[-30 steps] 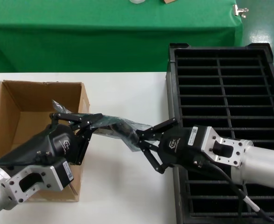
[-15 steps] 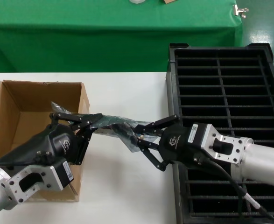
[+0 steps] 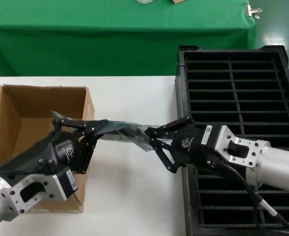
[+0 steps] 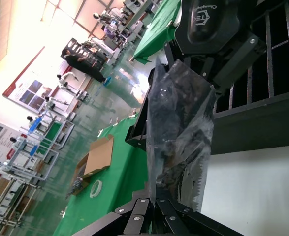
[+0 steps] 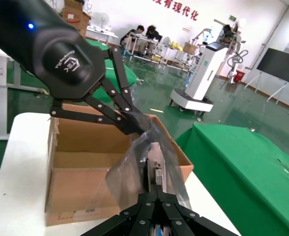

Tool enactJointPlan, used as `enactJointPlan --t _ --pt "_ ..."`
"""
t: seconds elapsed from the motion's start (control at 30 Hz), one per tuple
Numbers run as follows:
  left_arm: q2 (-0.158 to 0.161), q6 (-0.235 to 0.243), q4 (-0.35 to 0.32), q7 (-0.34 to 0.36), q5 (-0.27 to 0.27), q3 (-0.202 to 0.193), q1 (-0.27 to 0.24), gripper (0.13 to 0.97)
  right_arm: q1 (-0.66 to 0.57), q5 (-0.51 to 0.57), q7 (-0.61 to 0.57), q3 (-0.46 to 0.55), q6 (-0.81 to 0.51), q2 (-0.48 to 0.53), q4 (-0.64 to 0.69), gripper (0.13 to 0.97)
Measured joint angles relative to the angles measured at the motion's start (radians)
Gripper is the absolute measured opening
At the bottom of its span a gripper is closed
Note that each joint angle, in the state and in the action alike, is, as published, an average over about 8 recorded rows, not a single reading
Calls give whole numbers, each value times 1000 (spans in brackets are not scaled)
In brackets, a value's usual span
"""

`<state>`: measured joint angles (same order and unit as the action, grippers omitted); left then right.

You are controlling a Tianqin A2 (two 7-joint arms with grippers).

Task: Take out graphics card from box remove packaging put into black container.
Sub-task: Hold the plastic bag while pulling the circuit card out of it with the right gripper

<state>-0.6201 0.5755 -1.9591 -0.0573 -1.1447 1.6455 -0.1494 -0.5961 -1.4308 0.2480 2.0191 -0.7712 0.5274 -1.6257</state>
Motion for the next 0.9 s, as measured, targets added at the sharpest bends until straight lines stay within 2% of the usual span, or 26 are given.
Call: enactJointPlan --t 0.33,0.63,0.9 --pt "0 0 0 0 0 0 0 139 -2 6 7 -1 9 8 0 136" --pt "0 0 0 0 0 0 0 139 -10 -2 -7 7 7 3 15 177" --pt "0 0 0 0 0 0 0 139 -22 -14 -23 15 7 -12 37 285"
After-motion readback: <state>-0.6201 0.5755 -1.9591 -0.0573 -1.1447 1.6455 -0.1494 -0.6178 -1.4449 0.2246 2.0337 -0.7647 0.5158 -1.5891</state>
